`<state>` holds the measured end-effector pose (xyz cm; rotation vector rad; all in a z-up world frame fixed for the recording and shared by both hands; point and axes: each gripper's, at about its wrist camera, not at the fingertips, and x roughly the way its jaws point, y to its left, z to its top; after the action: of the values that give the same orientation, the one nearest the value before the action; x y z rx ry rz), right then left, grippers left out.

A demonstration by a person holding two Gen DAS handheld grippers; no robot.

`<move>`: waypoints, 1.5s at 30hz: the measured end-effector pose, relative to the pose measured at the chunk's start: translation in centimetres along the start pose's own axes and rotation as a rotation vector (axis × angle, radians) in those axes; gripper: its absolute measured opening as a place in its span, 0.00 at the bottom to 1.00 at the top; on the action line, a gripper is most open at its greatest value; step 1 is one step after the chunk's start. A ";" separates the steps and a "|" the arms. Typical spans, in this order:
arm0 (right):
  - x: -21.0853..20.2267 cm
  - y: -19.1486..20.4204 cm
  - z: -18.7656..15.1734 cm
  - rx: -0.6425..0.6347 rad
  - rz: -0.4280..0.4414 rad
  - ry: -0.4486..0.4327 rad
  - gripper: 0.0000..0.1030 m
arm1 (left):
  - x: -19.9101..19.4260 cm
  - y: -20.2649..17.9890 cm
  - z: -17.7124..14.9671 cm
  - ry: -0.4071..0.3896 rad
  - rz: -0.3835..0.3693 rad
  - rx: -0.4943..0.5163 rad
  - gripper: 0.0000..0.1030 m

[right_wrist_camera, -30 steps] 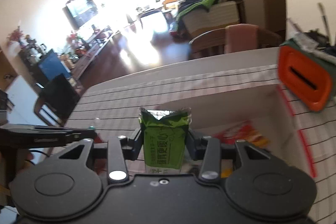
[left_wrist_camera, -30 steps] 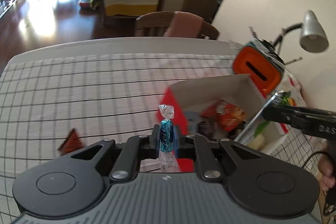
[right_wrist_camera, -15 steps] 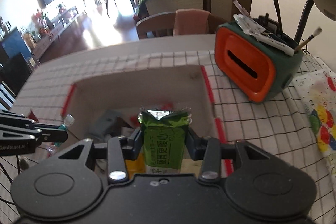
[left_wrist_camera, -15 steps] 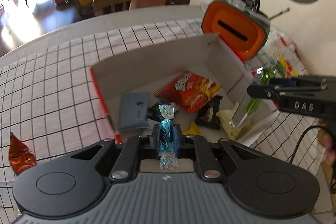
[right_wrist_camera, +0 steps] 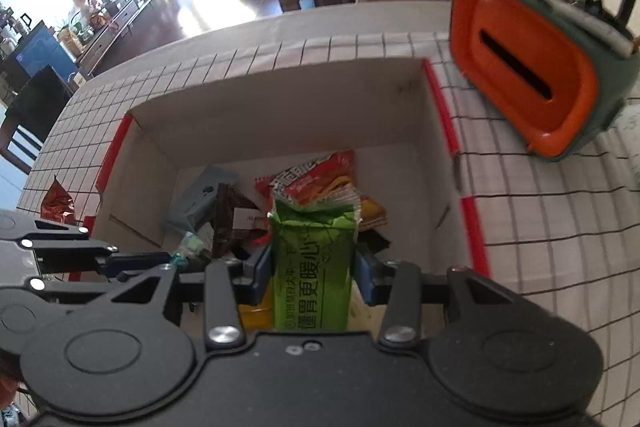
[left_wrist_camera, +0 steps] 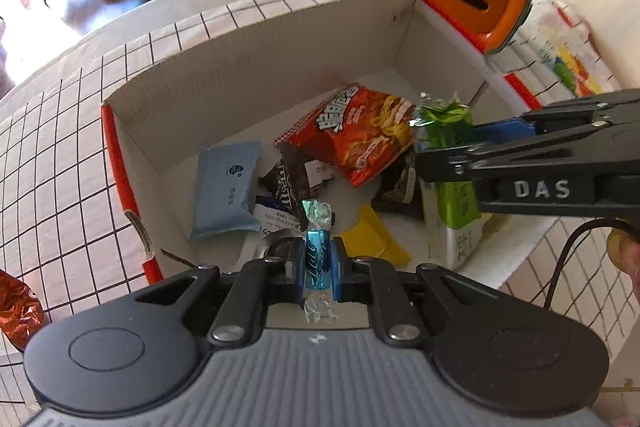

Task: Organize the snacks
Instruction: 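Carry the teal candy and green bar over into the red box, then open both tools to drop the candy and bar into the box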

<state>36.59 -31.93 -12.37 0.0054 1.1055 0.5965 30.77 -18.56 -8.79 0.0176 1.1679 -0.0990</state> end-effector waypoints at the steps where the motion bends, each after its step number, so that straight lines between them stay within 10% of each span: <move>1: 0.3 0.0 0.0 -0.006 -0.002 0.005 0.41 | 0.2 -0.1 0.1 0.008 0.007 0.000 0.12; 21: 0.5 0.0 -0.2 -0.030 0.001 0.026 0.41 | 2.5 0.2 0.1 0.083 0.020 -0.045 0.17; 45: -8.2 2.1 -2.1 -0.058 0.030 -0.154 0.43 | -7.5 1.5 -1.7 -0.181 -0.027 -0.065 0.29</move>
<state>31.33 -34.48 -5.87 0.0171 0.9398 0.6441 26.41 -16.42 -2.60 -0.0638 0.9899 -0.0850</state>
